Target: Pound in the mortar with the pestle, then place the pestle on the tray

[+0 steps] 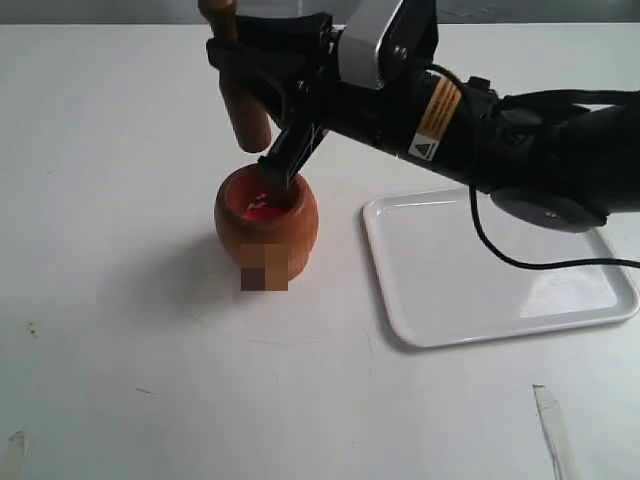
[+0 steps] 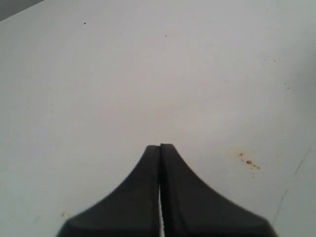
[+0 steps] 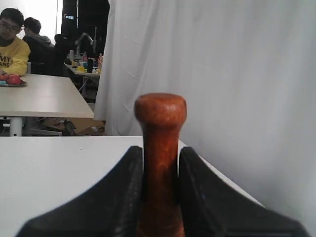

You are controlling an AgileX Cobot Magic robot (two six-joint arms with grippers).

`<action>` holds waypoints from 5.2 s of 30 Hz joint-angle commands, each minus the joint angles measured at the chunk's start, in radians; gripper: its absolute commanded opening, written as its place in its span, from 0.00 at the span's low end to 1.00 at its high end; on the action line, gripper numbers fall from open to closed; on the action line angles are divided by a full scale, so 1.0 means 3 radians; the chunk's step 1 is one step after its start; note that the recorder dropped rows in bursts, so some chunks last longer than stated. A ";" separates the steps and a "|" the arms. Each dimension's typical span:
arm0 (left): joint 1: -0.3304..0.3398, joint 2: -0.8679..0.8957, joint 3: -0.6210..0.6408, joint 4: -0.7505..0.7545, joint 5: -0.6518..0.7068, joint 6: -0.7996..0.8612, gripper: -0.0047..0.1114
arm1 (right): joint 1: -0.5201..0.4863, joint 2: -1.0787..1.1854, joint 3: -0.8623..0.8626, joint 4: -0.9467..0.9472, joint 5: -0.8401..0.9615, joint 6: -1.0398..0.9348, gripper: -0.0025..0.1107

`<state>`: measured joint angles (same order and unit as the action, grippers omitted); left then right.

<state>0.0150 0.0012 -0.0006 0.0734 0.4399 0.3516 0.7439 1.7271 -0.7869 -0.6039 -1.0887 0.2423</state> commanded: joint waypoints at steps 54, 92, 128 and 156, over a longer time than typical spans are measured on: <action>-0.0026 -0.0004 0.0002 -0.0024 -0.0010 -0.0027 0.04 | 0.0018 -0.0545 0.0020 -0.0122 0.0428 0.0216 0.02; -0.0026 -0.0004 0.0002 -0.0024 -0.0010 -0.0027 0.04 | 0.0012 -0.1753 0.0020 -0.0680 0.3785 0.0274 0.02; -0.0026 -0.0004 0.0002 -0.0024 -0.0010 -0.0027 0.04 | -0.0316 0.0077 -0.0506 0.1644 0.5756 -0.2183 0.20; -0.0026 -0.0004 0.0002 -0.0024 -0.0010 -0.0027 0.04 | -0.0309 -0.3318 0.0176 -0.0236 0.4639 0.1322 0.59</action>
<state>0.0150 0.0012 -0.0006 0.0734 0.4399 0.3516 0.6543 0.8870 -0.8039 -0.7319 0.4137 0.6313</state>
